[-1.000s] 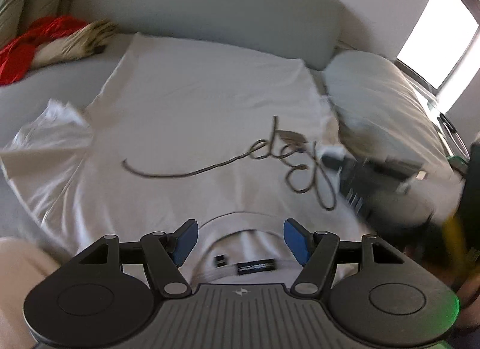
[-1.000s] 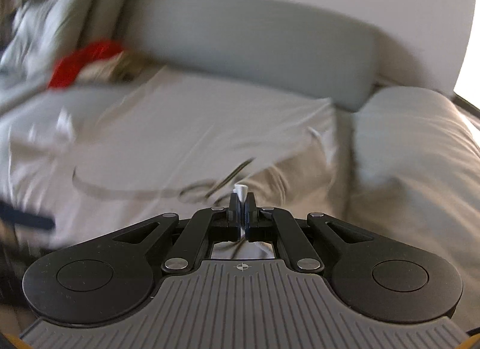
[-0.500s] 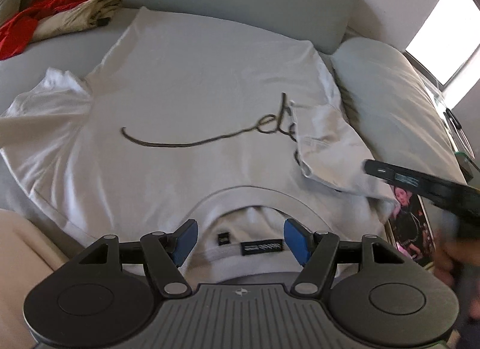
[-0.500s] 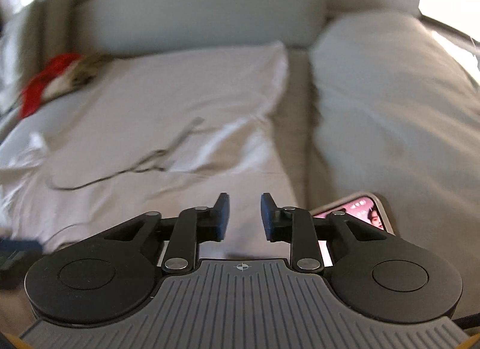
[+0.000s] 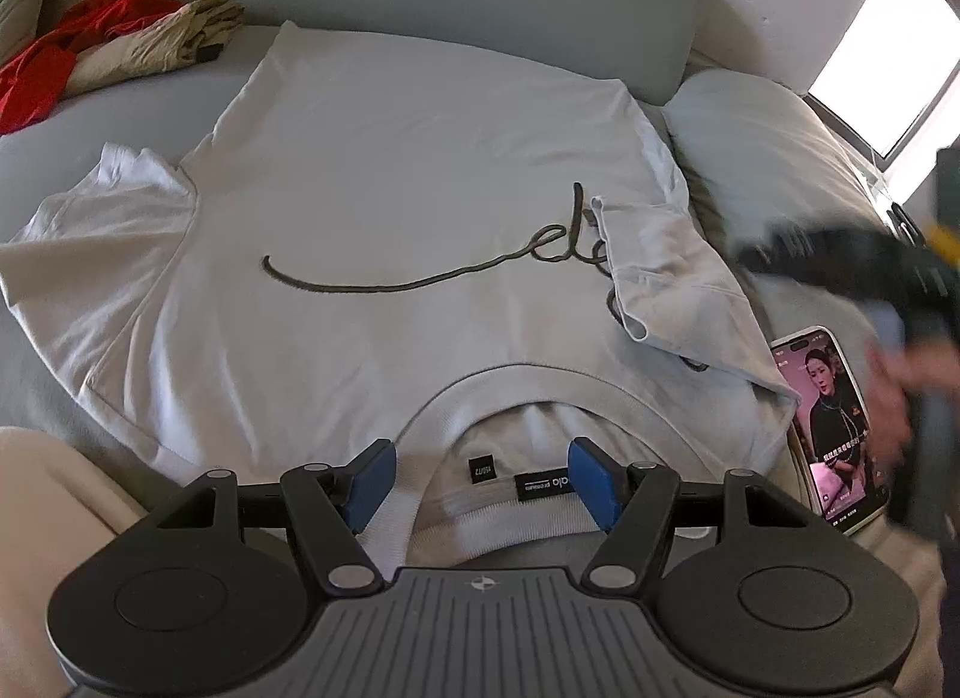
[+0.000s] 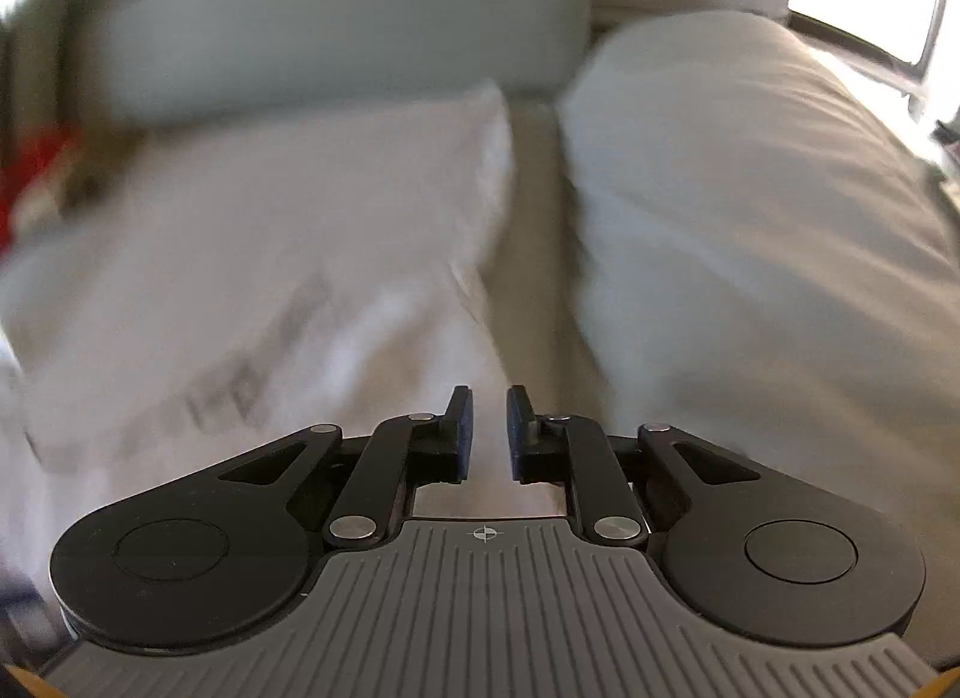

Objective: Fold clothes

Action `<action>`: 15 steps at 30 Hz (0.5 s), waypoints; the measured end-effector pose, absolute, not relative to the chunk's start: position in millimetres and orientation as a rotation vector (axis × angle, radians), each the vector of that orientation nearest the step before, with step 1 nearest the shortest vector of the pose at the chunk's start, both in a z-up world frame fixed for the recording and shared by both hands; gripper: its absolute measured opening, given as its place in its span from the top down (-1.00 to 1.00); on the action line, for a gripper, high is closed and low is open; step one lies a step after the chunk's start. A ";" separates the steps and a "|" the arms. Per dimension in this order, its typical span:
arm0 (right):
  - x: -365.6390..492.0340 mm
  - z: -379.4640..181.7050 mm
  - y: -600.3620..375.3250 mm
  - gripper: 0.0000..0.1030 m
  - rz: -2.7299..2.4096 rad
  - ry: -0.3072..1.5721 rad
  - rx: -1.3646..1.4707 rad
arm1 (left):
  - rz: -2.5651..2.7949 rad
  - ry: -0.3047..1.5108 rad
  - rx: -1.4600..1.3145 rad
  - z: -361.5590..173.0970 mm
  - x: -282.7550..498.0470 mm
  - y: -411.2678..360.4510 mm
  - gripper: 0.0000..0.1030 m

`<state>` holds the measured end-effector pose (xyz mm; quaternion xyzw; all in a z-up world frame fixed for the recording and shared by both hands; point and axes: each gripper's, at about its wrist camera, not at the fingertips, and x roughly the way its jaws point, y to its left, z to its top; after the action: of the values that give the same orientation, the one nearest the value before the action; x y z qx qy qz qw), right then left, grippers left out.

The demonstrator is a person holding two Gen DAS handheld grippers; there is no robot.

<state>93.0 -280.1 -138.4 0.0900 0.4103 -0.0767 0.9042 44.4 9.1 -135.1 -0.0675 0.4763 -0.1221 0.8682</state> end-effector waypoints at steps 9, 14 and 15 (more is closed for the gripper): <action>175.5 -189.7 -324.2 0.92 -0.309 0.869 0.445 | -0.283 1.009 -0.129 -141.4 44.7 11.1 -0.25; 156.4 -168.2 -347.4 0.86 -0.222 0.826 0.572 | -0.284 1.002 -0.144 -141.8 47.5 11.5 -0.25; 149.0 -159.7 -343.7 0.81 -0.200 0.823 0.556 | -0.283 1.000 -0.144 -141.7 47.6 11.1 -0.25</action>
<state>149.0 -343.7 -159.7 0.2660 0.3943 -0.0958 0.8744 47.6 11.1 -141.7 -0.0687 0.4776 -0.1350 0.8654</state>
